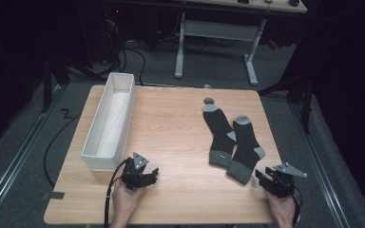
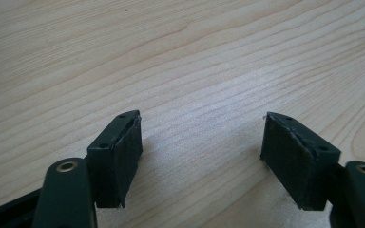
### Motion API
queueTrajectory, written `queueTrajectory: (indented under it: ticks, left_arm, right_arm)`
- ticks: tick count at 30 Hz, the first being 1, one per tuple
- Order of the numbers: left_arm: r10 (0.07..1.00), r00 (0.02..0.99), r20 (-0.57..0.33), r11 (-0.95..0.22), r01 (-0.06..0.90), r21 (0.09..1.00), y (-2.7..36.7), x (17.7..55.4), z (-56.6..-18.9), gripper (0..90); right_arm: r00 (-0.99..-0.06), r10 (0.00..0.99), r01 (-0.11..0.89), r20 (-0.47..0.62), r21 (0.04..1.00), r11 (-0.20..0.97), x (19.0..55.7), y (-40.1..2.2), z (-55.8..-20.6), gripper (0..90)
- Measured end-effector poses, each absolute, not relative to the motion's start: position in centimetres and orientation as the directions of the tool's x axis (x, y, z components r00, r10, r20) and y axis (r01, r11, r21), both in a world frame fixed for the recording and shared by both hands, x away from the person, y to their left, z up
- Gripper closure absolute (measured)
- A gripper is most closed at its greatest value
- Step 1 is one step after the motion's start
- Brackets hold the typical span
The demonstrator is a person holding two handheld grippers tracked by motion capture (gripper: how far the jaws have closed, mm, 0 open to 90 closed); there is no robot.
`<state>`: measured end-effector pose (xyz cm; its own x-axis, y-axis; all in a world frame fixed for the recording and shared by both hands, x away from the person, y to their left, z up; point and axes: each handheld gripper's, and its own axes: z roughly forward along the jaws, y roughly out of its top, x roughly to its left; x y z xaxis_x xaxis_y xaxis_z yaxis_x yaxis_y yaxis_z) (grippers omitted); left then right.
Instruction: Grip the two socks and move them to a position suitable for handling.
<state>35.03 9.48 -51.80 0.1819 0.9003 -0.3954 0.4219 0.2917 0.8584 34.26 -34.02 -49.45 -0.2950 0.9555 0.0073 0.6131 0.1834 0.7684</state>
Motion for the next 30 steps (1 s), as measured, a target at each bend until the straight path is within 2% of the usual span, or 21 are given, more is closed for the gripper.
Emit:
queueTrajectory:
  ticks: [16, 24, 30]
  left_arm:
    - [0.900, 0.182, -0.396, 0.292, 0.422, 0.858, 9.5, 35.0, -51.8, 30.0]
    - [0.900, 0.182, -0.396, 0.293, 0.422, 0.858, 9.5, 35.0, -51.8, 30.2]
    - [0.900, 0.185, -0.395, 0.290, 0.423, 0.858, 9.5, 35.0, -51.8, 30.1]
  right_arm:
    - [-0.384, 0.923, 0.557, 0.011, 0.800, 0.222, 35.3, -31.0, -47.1, 52.5]
    - [-0.427, 0.904, 0.556, 0.023, 0.795, 0.242, 37.0, -28.9, -46.5, 52.6]
    - [-0.433, 0.901, 0.555, 0.021, 0.794, 0.248, 38.7, -27.0, -46.3, 48.9]
